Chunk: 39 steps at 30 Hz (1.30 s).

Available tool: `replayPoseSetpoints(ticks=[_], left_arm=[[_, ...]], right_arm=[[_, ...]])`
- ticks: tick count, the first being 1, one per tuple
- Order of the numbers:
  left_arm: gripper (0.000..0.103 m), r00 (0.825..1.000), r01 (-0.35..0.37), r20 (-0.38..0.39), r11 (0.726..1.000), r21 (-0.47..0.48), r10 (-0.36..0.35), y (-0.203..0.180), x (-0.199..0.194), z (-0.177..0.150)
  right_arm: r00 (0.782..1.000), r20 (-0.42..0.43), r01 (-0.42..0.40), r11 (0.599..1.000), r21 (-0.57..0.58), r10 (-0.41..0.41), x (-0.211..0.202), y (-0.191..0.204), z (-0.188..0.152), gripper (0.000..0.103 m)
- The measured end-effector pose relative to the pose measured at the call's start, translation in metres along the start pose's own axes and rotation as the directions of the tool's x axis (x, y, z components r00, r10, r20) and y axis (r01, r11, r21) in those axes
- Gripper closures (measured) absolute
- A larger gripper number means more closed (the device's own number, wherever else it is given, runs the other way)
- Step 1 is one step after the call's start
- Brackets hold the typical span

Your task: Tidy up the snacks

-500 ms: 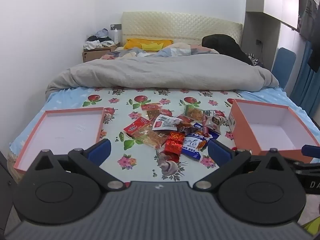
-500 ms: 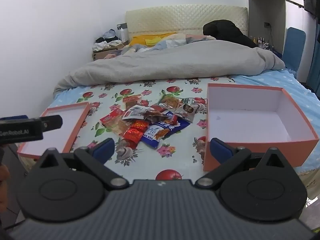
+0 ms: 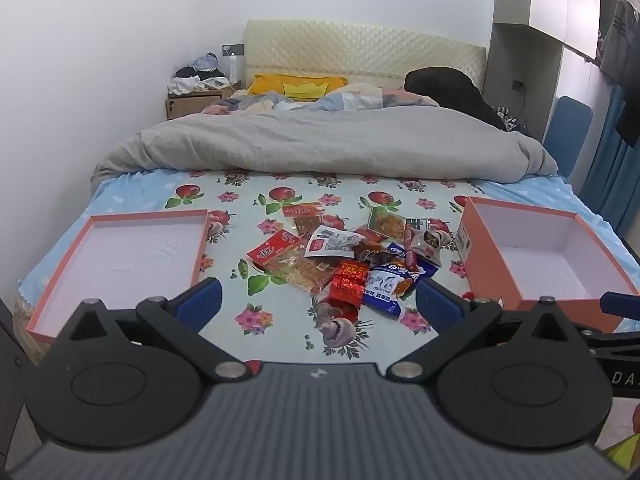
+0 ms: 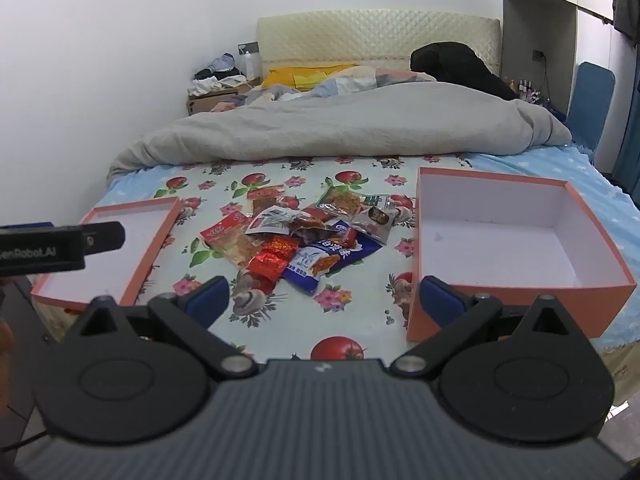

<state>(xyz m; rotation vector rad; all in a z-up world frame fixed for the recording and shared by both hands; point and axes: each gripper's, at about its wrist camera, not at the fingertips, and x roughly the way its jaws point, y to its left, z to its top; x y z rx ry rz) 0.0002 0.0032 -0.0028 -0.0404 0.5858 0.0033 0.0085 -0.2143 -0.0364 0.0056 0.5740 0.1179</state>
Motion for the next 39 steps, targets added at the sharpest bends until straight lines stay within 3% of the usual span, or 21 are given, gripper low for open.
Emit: replayPoseSetpoints(ticks=[19,39], left_arm=[[0.0,0.998,0.061,-0.016,0.998,0.034,-0.061,-0.019,0.01,0.005],[0.0,0.998,0.061,-0.026,0.997,0.037,-0.06,-0.02,0.011,0.005]], right_arm=[[0.999,0.008,0.034,0.999,0.019,-0.034,-0.001,-0.008,0.002,0.0],[1.0,-0.013,0.018,0.999,0.035,-0.018,0.002,-0.009,0.002,0.0]])
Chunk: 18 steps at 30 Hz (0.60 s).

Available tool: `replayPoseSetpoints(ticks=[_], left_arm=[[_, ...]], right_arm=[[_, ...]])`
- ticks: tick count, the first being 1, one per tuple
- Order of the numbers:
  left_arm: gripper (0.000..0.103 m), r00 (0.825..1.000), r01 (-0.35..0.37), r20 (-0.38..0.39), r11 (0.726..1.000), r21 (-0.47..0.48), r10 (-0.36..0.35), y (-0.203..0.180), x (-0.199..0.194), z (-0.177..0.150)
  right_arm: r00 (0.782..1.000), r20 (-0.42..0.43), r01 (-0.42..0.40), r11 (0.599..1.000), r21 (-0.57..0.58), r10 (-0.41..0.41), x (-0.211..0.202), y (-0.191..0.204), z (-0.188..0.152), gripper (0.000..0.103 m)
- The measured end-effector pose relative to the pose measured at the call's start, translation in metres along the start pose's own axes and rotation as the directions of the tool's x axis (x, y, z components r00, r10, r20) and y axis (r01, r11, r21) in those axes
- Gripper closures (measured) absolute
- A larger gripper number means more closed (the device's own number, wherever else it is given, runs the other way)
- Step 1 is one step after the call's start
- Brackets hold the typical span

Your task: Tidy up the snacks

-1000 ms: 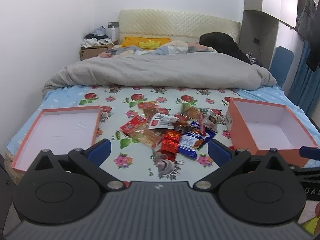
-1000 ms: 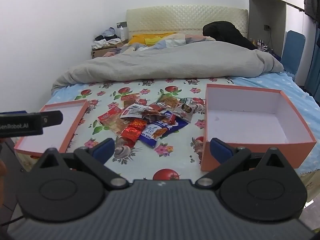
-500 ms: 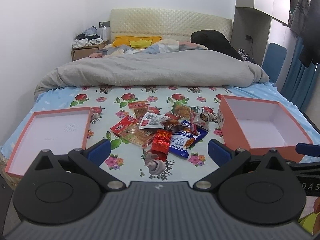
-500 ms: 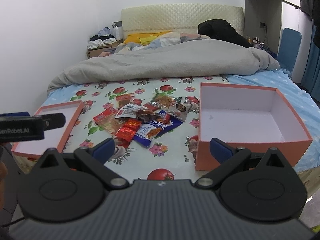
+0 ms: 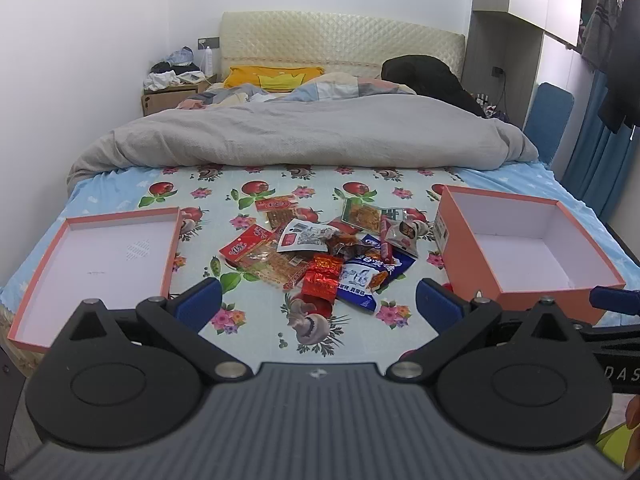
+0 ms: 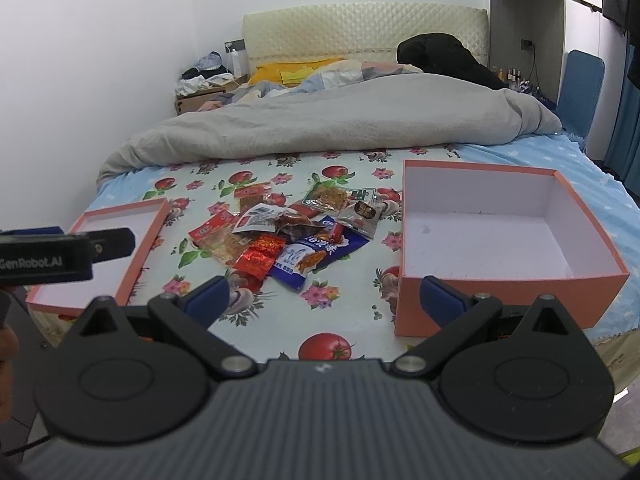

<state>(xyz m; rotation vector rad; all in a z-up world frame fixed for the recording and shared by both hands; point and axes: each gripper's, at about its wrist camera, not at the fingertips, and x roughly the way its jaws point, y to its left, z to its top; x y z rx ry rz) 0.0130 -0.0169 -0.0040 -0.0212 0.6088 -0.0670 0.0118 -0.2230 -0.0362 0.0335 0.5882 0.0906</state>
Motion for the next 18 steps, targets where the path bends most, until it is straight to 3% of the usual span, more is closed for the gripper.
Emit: replayPoseSetpoints(ticks=[18], left_arm=[[0.0,1.0,0.0,-0.012,1.0,-0.004,0.0,0.0013,0.0062,-0.0051]], right_arm=[[1.0,-0.018,-0.003,1.0,0.017,0.003,0.0024,0.0005,-0.0034,0.0]])
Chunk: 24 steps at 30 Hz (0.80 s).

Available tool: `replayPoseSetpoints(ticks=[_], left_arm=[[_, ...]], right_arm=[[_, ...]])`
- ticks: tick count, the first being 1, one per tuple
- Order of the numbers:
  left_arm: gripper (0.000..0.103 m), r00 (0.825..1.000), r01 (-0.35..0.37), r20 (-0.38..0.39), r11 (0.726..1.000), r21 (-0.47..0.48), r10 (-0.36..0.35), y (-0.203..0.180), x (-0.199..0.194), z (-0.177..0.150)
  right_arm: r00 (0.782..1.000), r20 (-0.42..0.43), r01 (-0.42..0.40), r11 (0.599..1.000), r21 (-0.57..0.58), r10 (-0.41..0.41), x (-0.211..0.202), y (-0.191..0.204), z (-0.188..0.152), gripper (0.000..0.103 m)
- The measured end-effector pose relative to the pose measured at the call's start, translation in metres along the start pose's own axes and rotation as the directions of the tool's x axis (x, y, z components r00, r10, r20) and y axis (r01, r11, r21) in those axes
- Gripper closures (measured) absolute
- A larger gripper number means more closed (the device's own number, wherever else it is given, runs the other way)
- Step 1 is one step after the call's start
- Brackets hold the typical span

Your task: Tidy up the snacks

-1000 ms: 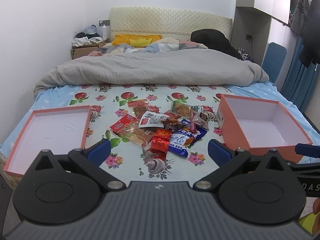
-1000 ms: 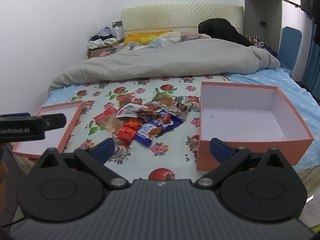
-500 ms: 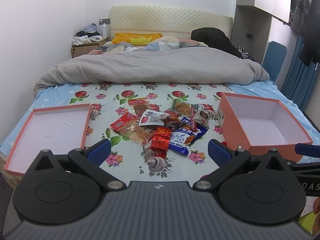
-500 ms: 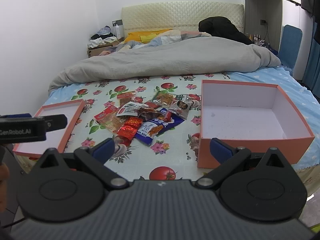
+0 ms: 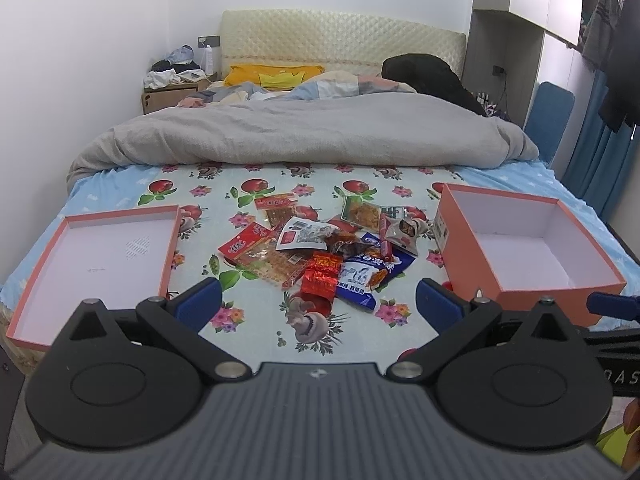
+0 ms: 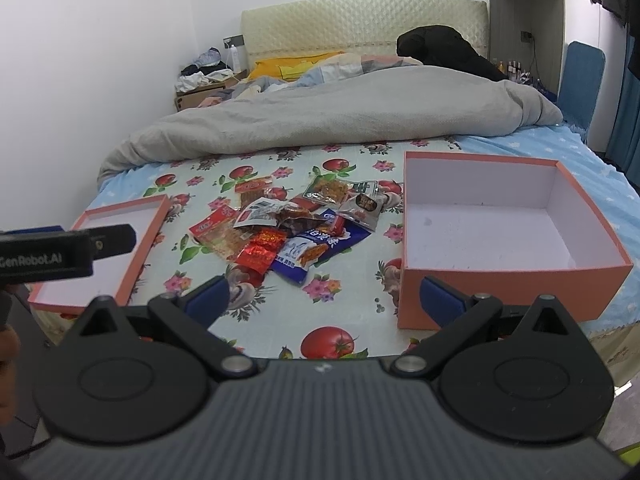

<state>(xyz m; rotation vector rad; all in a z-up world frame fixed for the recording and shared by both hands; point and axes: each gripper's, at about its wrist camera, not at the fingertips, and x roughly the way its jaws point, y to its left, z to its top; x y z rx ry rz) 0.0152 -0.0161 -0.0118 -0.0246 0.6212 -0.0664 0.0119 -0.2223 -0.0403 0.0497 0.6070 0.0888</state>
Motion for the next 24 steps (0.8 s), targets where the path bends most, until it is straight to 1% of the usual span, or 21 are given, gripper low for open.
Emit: replayPoseSetpoints(ticks=[9,15,24], left_arm=[[0.0,1.0,-0.003,-0.03,1.0,-0.009,0.003,-0.001,0.007,-0.001],[0.0,0.999,-0.003,-0.04,1.0,-0.012,0.002,0.0,0.009,-0.001],[0.0,0.998,-0.005,-0.055,1.0,-0.021,0.004,0.005,0.015,-0.004]], right_arm=[[1.0,-0.014,-0.024,0.999,0.027,0.025,0.003,-0.005,-0.003,0.0],[1.0,-0.02,-0.023,0.999,0.035,0.023,0.004,-0.005,-0.005,0.0],[0.998,-0.05,-0.042,0.997,0.061,0.045,0.008,-0.008,-0.011,0.0]])
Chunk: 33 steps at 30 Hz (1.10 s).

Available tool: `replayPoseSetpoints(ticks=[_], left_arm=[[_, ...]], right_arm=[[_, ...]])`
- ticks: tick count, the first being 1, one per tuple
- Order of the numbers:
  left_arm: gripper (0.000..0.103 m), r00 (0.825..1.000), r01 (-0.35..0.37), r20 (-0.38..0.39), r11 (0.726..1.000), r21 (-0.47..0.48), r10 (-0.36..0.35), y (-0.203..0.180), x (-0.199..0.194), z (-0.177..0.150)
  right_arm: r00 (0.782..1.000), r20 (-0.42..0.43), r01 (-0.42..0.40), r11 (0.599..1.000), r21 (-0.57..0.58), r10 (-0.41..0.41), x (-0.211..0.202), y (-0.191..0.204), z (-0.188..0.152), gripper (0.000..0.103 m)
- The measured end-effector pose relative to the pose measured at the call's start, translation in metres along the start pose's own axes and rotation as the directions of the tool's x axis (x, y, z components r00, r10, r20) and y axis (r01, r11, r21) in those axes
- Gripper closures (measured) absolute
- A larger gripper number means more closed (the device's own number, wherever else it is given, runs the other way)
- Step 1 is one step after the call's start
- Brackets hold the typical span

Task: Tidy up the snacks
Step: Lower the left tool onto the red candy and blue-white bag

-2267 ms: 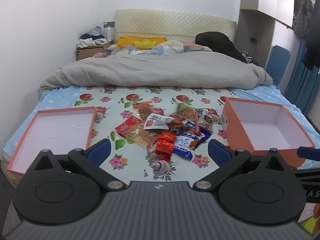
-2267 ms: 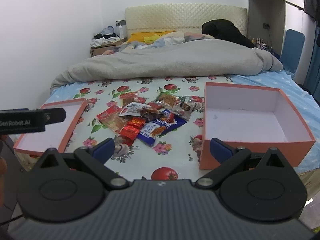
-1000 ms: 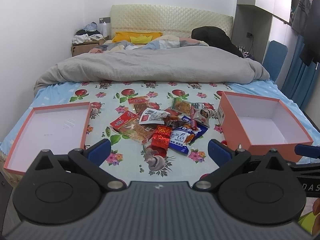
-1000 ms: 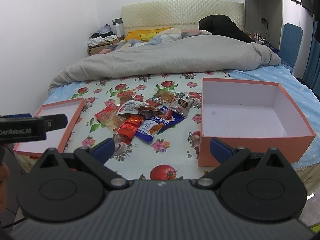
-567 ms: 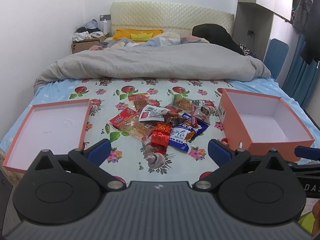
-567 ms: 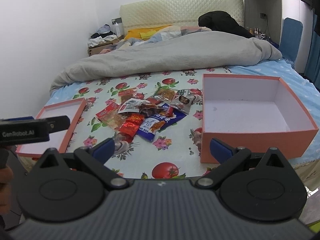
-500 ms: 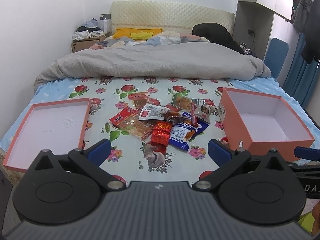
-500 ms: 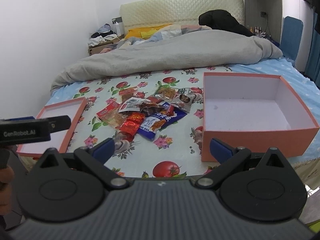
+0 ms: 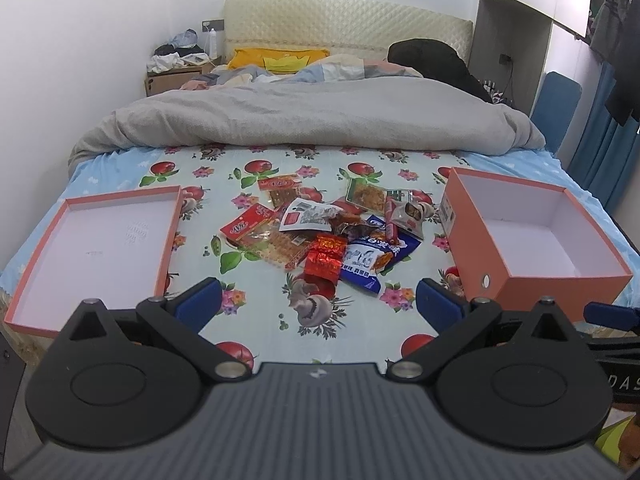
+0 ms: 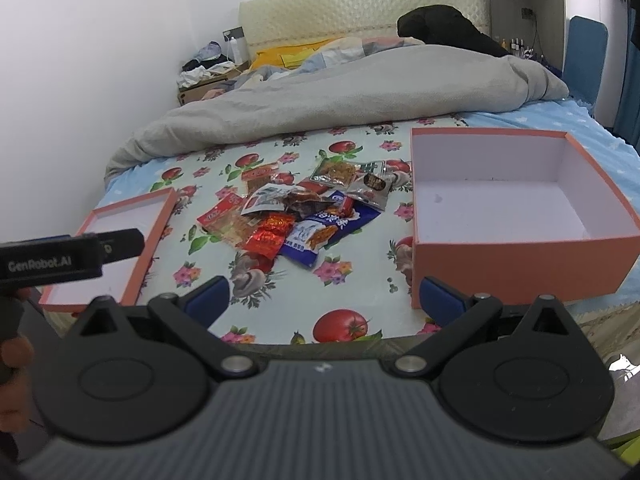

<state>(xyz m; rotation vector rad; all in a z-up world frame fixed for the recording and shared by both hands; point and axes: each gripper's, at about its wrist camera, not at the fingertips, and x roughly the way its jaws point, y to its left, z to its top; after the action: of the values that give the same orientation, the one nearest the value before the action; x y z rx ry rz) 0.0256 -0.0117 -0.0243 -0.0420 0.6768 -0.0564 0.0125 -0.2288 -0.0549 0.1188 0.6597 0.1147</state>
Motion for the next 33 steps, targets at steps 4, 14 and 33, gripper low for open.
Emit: replayPoseSetpoints(ticks=[4,14,33], left_arm=[[0.0,1.0,0.002,-0.017,1.0,-0.006,-0.002,0.001,0.008,-0.002],[0.0,0.999,-0.01,-0.053,1.0,-0.012,0.01,0.009,0.04,-0.002],[0.0,0.992,-0.002,-0.127,1.0,-0.019,0.0,0.04,0.144,0.006]], right_arm=[[1.0,-0.024,-0.006,1.0,0.01,0.006,0.008,-0.002,-0.002,0.004],[1.0,-0.013,0.01,1.0,0.019,-0.009,0.029,-0.005,0.003,0.006],[0.999,-0.044,0.003,0.999,0.038,-0.002,0.108,0.009,0.021,0.021]])
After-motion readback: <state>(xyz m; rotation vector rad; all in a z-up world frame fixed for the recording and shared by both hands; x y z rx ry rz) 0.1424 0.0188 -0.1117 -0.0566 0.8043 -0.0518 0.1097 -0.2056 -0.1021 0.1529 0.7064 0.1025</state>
